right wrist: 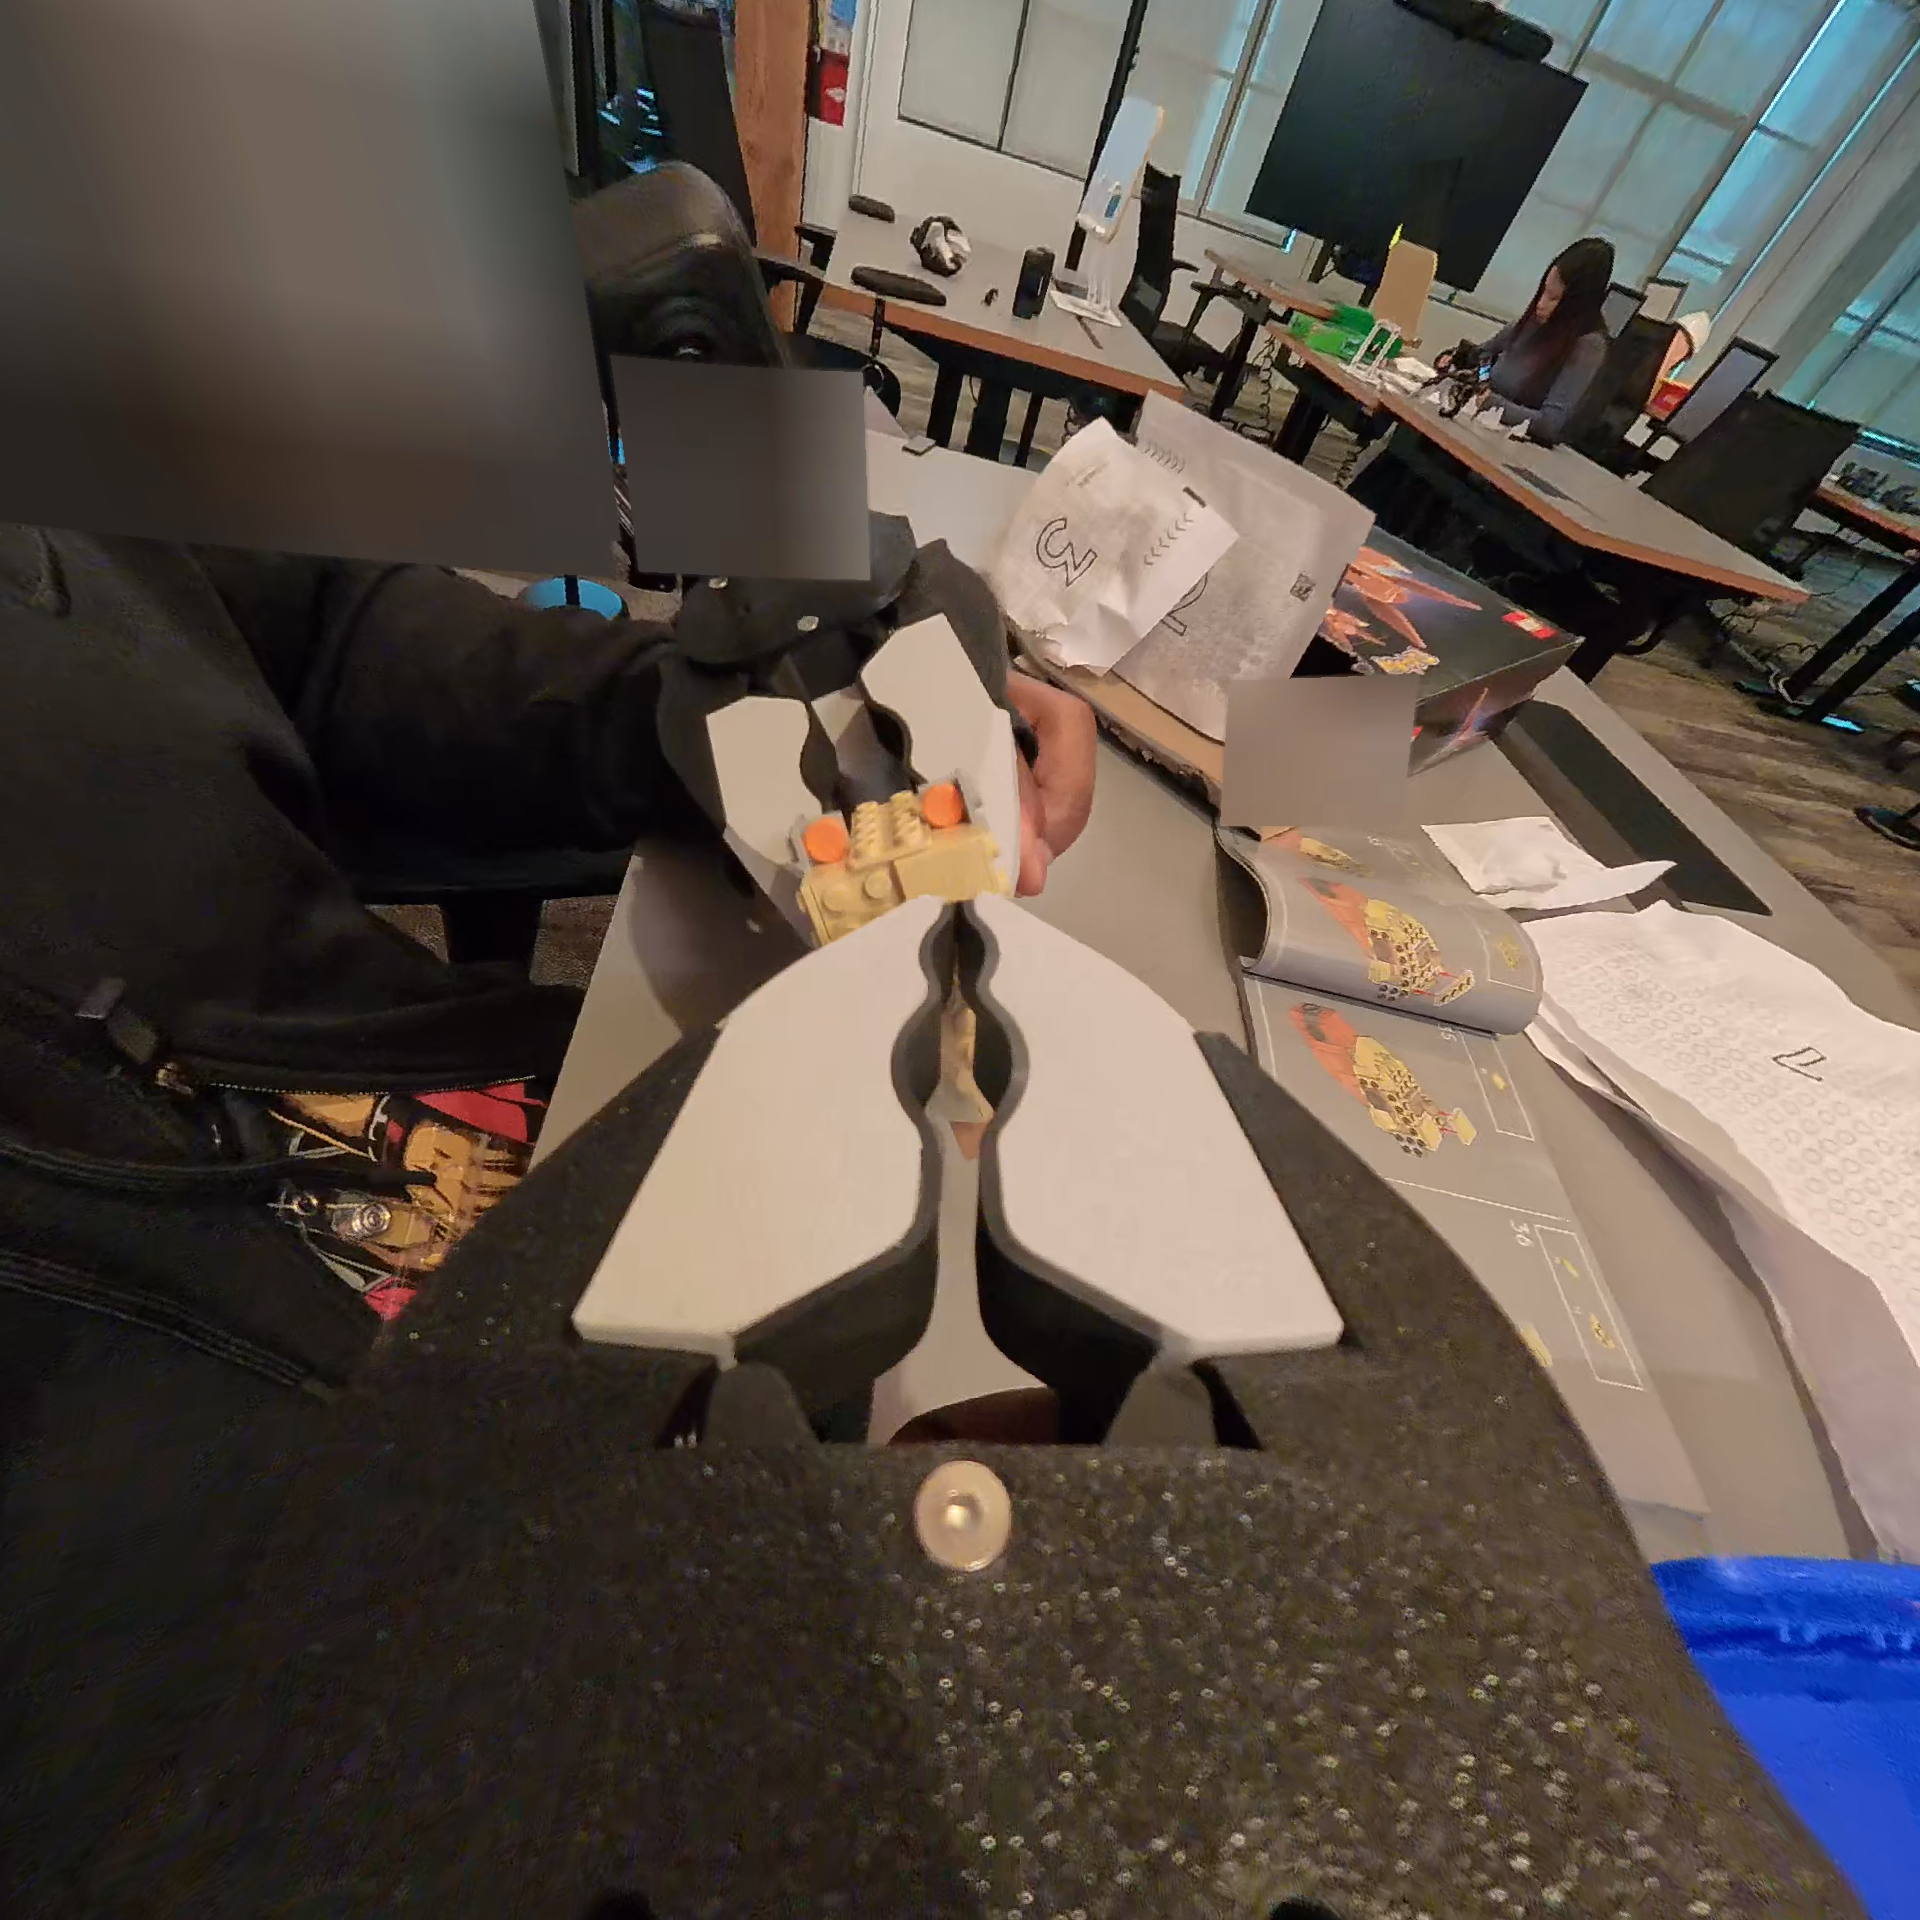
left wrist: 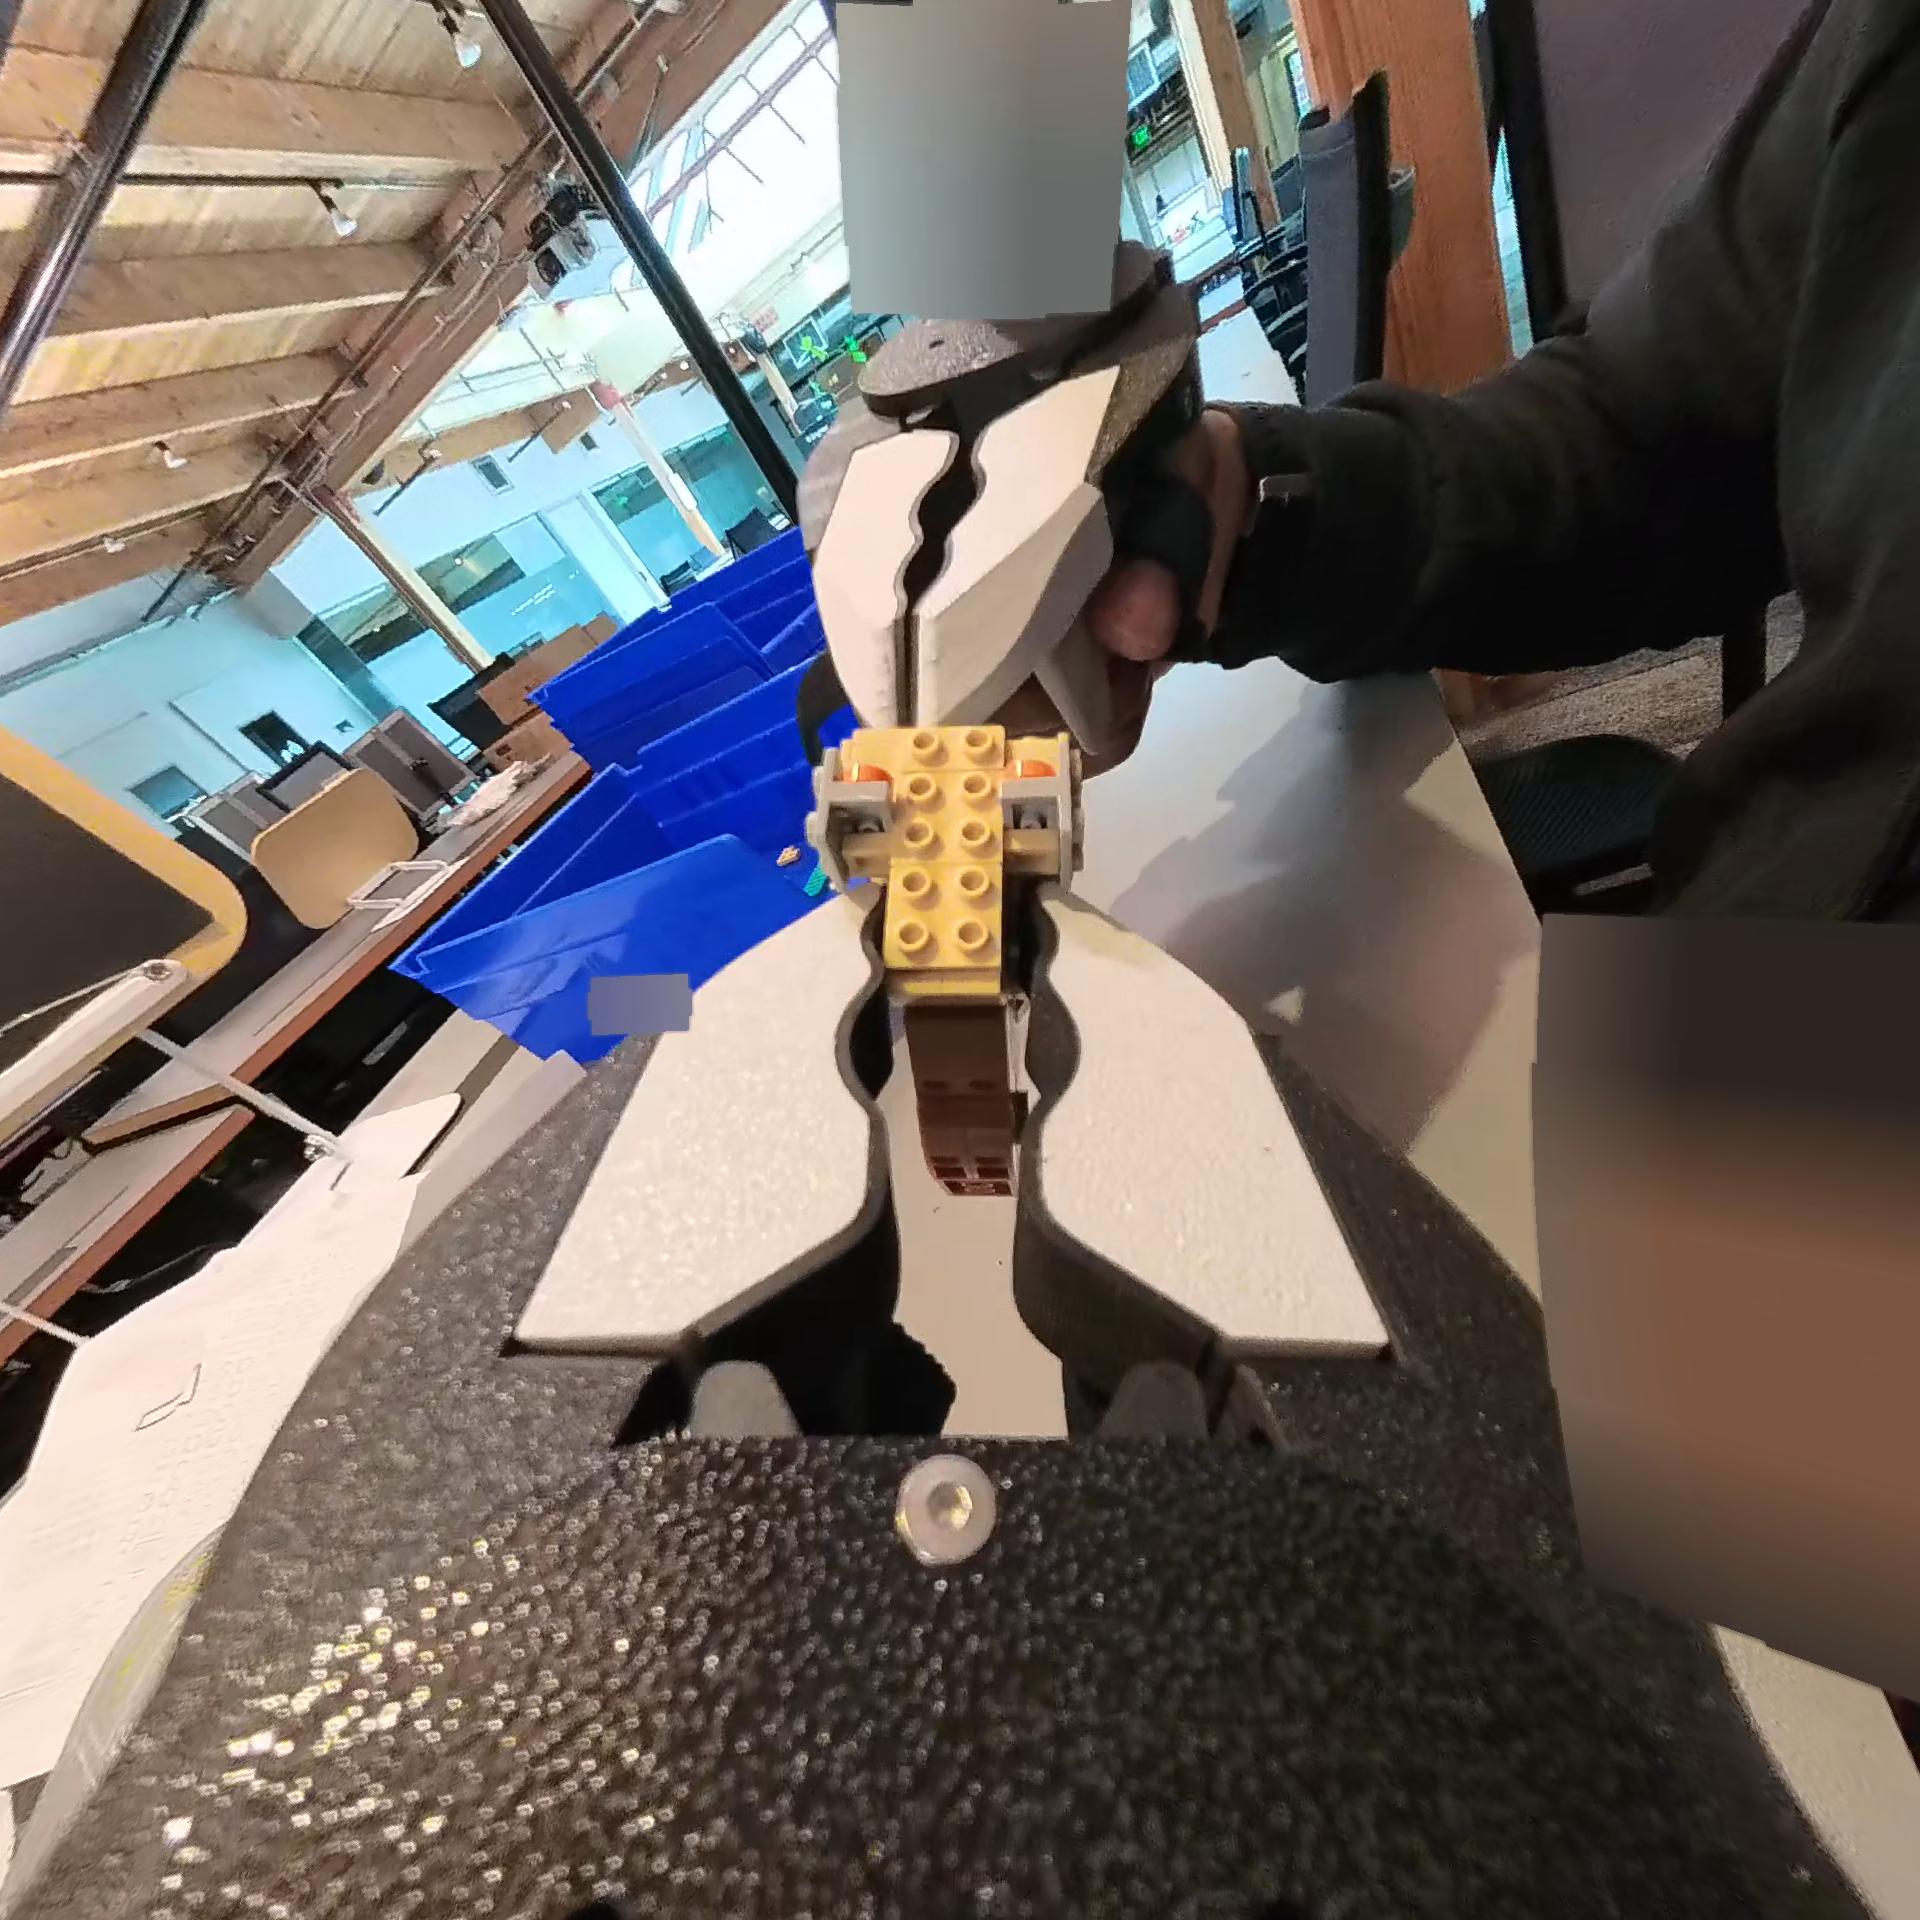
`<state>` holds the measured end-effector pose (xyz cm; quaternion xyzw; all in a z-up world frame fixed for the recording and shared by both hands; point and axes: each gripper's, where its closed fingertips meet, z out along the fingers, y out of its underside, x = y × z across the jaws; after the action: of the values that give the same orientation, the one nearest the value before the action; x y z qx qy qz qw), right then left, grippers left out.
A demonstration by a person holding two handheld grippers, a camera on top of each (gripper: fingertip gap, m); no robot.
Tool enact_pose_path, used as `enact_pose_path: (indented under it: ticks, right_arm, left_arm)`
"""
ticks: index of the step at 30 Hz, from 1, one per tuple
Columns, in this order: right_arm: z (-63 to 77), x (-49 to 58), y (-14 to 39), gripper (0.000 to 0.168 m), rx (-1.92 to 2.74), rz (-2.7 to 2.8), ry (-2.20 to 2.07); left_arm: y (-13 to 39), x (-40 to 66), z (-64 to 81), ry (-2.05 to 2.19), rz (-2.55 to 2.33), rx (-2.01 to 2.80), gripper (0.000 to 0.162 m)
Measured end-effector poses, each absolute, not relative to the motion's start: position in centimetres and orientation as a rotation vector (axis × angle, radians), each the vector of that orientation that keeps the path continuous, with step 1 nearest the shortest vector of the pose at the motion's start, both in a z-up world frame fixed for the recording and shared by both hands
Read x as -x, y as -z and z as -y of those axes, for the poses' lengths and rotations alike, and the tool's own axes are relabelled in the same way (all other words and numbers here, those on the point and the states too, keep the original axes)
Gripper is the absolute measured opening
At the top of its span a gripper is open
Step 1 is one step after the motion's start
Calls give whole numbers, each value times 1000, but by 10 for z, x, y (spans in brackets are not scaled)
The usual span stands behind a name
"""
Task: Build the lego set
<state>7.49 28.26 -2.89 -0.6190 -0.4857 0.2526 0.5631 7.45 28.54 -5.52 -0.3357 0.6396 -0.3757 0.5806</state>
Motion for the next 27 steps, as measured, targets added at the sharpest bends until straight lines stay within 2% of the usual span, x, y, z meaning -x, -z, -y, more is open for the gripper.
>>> enact_pose_path:
  ticks: [27]
  right_arm:
    - [-282, -70, 36, 0, 1505, 1137, -617]
  left_arm:
    - [63, -77, -287, 890, -1526, 839, 21]
